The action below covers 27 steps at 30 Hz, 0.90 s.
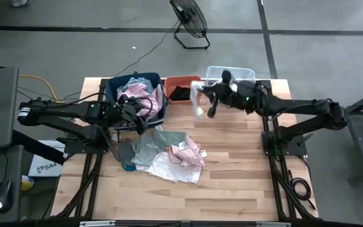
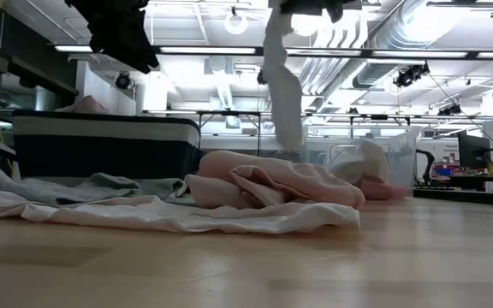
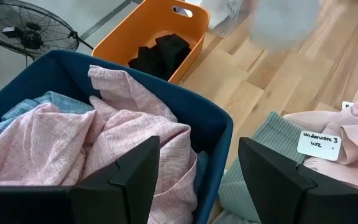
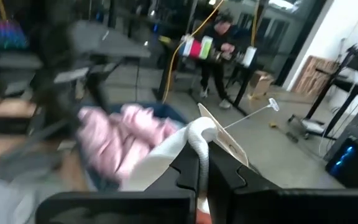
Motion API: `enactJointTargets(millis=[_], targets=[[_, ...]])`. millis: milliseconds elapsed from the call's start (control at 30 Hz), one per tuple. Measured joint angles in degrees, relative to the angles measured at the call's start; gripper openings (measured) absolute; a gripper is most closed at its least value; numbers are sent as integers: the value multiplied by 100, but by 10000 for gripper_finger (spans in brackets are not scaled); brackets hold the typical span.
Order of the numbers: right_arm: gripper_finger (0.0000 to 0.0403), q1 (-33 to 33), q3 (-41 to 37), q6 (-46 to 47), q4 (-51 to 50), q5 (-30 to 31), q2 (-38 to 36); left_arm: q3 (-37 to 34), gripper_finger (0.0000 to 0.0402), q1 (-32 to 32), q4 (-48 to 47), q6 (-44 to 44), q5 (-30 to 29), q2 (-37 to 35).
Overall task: Pick & Place Cloths
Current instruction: Put the white sock into the orange bin
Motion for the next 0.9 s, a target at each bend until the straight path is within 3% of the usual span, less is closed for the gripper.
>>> enactJointTargets(millis=[300,533,900], targets=[[3,-922,705,-259,142,-968,198,0,213,0,0,-2,0,0],[3,-1376,890,399,939,-749,905,0,213,0,9,-2,0,0],[3,-1637,910,453,1867,-69,2200,0,213,0,0,0,0,0]])
